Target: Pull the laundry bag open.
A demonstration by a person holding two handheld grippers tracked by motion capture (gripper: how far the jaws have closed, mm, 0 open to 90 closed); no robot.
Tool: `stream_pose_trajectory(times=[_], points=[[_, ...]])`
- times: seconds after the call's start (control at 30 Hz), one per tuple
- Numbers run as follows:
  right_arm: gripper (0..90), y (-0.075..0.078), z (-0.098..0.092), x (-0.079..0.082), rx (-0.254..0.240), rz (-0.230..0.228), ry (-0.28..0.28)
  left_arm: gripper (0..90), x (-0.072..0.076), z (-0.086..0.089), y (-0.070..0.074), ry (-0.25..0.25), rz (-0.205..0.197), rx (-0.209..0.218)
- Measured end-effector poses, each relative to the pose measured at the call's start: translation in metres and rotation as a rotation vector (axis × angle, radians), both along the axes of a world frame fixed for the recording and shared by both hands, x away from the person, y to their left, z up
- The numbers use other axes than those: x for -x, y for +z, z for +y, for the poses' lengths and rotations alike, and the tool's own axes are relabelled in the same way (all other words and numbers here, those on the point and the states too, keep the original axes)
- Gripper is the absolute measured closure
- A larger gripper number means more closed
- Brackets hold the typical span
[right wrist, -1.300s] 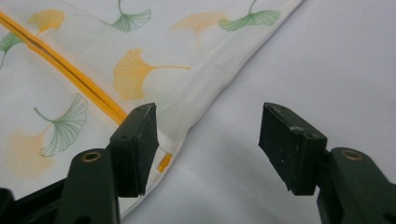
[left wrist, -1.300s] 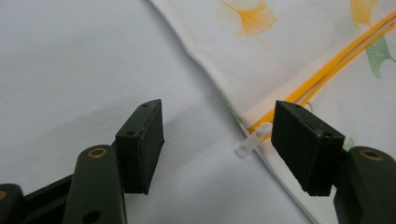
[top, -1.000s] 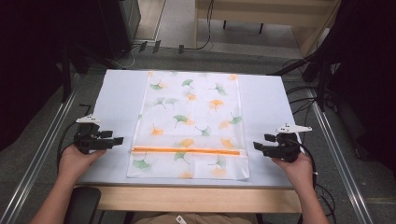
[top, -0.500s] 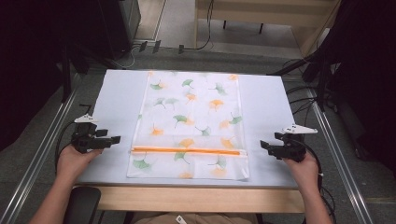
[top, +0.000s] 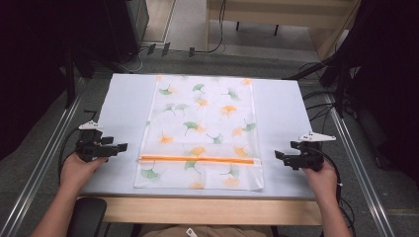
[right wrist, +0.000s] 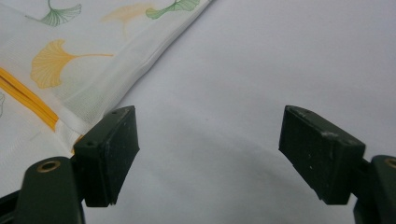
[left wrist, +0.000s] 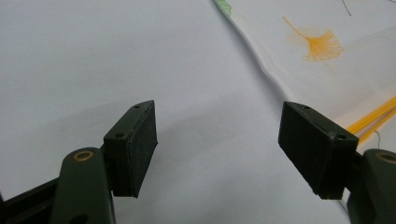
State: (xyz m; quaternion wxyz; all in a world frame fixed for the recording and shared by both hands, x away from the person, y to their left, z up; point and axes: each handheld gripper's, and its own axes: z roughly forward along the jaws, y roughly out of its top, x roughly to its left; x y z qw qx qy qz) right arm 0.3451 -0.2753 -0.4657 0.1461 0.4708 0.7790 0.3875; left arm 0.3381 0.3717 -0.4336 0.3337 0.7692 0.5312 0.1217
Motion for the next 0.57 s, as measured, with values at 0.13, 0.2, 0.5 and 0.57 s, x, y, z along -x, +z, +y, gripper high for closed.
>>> stream_pose_trajectory(times=[0.13, 0.2, 0.5, 0.57], points=[[21.1, -0.0006, 0.0002, -0.0001, 0.004, 0.004, 0.003, 28.0, -0.0001, 0.0000, -0.0004, 0.001, 0.002, -0.001], [21.1, -0.0008, 0.0007, -0.0001, 0.007, 0.006, 0.001, 28.0, -0.0001, -0.0003, -0.0005, 0.000, 0.003, -0.005], [21.1, -0.0026, 0.0018, -0.0006, 0.023, 0.019, 0.010, 21.6, -0.0019, 0.0008, -0.0051, 0.031, -0.004, -0.048], [21.1, -0.0033, 0.0017, -0.0008, 0.026, 0.025, 0.014, 19.9, -0.0022, 0.0013, -0.0059, 0.041, -0.019, -0.066]])
